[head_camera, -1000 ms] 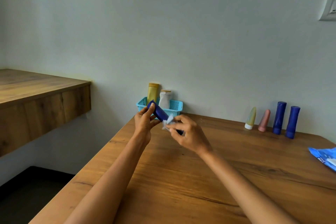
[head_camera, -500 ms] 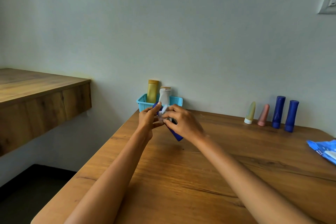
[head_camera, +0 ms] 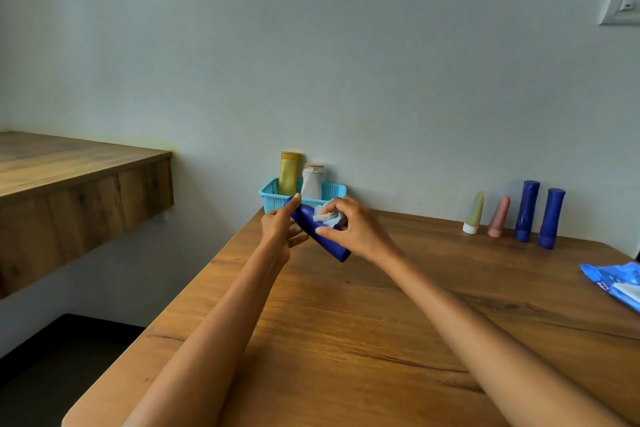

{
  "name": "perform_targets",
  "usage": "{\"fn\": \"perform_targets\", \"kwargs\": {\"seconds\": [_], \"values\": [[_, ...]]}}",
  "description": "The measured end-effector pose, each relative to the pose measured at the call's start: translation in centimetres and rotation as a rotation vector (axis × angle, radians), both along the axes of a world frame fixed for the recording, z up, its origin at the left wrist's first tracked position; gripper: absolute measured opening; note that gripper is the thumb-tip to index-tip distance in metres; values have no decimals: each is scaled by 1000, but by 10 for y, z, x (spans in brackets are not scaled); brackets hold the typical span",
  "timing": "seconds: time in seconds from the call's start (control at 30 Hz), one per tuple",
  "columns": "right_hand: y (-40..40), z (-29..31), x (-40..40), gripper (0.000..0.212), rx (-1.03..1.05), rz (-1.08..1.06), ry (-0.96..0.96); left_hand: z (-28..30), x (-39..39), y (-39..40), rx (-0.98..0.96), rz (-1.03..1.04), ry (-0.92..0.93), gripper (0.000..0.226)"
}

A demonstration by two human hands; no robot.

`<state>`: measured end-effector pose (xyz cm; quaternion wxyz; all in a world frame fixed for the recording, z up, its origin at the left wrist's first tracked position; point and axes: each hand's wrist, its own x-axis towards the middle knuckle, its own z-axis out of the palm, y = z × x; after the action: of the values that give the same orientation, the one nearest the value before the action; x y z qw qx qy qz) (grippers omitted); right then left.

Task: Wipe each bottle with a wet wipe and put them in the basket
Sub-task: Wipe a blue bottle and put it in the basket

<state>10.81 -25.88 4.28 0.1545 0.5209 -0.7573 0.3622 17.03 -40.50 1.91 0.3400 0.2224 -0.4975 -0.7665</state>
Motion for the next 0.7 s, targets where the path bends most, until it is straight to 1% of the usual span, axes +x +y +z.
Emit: {"fn": "perform_targets", "kwargs": {"seconds": [0.03, 0.1, 0.2, 0.27, 0.33, 0.4, 0.47, 0.57, 0.7], "values": [[-4, 1, -1, 27, 41, -16, -56, 0, -1, 1, -6, -10, -6, 28], [-7, 1, -3, 25, 37, -38, -241, -2, 0, 0, -41, -42, -23, 33], [-1, -3, -6, 22, -87, 8, -628, -2, 2, -5, -95, -163, -9, 39], [6, -6, -8, 19, -199, 94, -894, -2, 4, -8, -100, -294, 56, 44], [13, -7, -9, 17, -276, 164, -1080, -2, 7, -10, -81, -431, 151, 42], [18, -10, -9, 15, -317, 217, -1158, -1, 9, -11, -61, -525, 230, 36], [21, -12, -8, 13, -343, 257, -1174, -1, 8, -9, -60, -562, 282, 34], [21, -13, -7, 12, -367, 313, -1194, -2, 5, -5, -96, -555, 325, 28], [19, -10, -6, 18, -390, 391, -1250, -2, 4, -3, -27, -499, 416, 28]]}}
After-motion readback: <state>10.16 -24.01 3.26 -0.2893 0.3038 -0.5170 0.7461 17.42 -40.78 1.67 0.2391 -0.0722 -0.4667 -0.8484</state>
